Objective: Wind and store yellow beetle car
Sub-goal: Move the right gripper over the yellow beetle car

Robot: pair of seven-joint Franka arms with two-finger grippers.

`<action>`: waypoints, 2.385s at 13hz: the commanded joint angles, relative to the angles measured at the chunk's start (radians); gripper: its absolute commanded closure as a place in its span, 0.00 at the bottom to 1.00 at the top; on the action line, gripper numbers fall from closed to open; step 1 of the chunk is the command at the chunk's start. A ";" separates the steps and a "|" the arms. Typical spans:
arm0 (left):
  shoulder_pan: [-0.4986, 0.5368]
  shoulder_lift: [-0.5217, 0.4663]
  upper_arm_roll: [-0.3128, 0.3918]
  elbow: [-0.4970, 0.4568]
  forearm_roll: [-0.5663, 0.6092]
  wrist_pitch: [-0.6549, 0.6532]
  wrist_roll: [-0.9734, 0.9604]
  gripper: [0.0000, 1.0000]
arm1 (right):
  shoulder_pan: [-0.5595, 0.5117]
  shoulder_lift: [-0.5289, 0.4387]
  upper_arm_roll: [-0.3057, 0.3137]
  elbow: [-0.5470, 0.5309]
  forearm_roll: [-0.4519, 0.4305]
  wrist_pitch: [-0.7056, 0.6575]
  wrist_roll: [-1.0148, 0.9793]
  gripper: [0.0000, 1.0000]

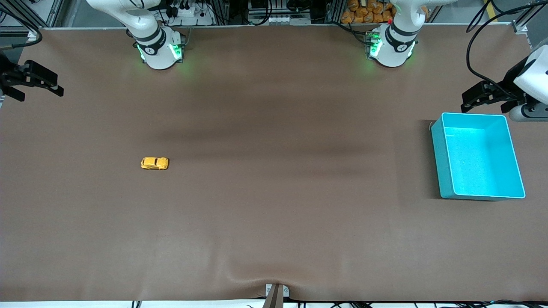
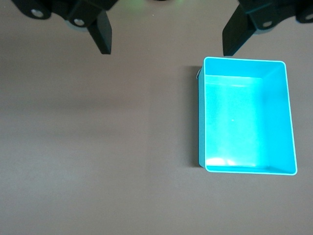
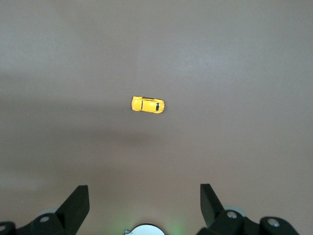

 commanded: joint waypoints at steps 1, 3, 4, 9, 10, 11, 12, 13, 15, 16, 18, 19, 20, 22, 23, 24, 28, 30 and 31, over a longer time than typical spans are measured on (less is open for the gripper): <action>0.004 -0.006 -0.002 0.011 0.008 0.001 0.030 0.00 | 0.008 0.005 -0.005 0.020 0.007 -0.018 0.021 0.00; 0.003 -0.004 -0.002 0.011 0.008 0.001 0.041 0.00 | 0.008 0.005 -0.005 0.020 0.007 -0.018 0.021 0.00; 0.003 -0.006 -0.002 0.011 0.006 0.001 0.041 0.00 | 0.008 0.005 -0.005 0.020 0.007 -0.018 0.021 0.00; 0.003 -0.006 -0.004 0.011 0.001 0.001 0.041 0.00 | 0.018 0.013 -0.004 -0.028 0.007 0.011 0.009 0.00; 0.003 -0.004 -0.004 0.011 0.001 0.001 0.039 0.00 | 0.019 0.013 0.001 -0.071 0.007 0.040 0.009 0.00; 0.004 -0.006 -0.002 0.011 0.003 0.000 0.038 0.00 | 0.018 0.014 0.021 -0.116 0.007 0.068 0.008 0.00; 0.007 -0.007 -0.002 0.011 0.001 -0.002 0.038 0.00 | 0.019 0.016 0.035 -0.166 0.007 0.107 0.007 0.00; 0.007 -0.009 0.008 0.011 0.000 -0.002 0.030 0.00 | 0.019 0.017 0.050 -0.212 0.007 0.150 0.006 0.00; 0.003 -0.009 0.012 0.011 0.004 -0.002 0.018 0.00 | 0.021 0.025 0.074 -0.315 0.004 0.265 -0.072 0.00; 0.001 -0.009 0.012 0.011 0.005 -0.002 0.013 0.00 | 0.021 0.025 0.084 -0.381 -0.004 0.348 -0.122 0.00; 0.001 -0.010 0.010 0.010 -0.003 -0.002 -0.001 0.00 | 0.024 0.026 0.093 -0.502 -0.012 0.509 -0.216 0.00; 0.001 -0.009 0.008 0.010 -0.005 0.000 -0.002 0.00 | 0.033 0.033 0.093 -0.550 -0.015 0.573 -0.273 0.00; 0.000 -0.009 0.008 0.008 -0.003 -0.002 -0.002 0.00 | 0.038 0.039 0.095 -0.594 -0.024 0.638 -0.326 0.00; 0.000 -0.009 0.001 0.007 0.006 -0.002 -0.001 0.00 | 0.042 0.057 0.095 -0.663 -0.050 0.747 -0.446 0.00; -0.002 -0.009 -0.005 0.005 0.006 -0.002 -0.004 0.00 | 0.041 0.080 0.095 -0.680 -0.053 0.796 -0.532 0.00; -0.003 -0.009 -0.007 0.007 0.006 0.000 -0.005 0.00 | 0.036 0.106 0.095 -0.682 -0.053 0.825 -0.610 0.00; -0.003 -0.003 -0.016 0.008 0.005 0.000 -0.010 0.00 | 0.035 0.192 0.095 -0.716 -0.053 0.957 -0.897 0.00; -0.003 -0.003 -0.021 0.005 0.005 -0.002 -0.045 0.00 | 0.041 0.236 0.095 -0.716 -0.053 0.974 -0.995 0.00; -0.003 -0.001 -0.022 0.004 0.005 -0.002 -0.066 0.00 | 0.042 0.256 0.093 -0.716 -0.053 0.987 -1.034 0.00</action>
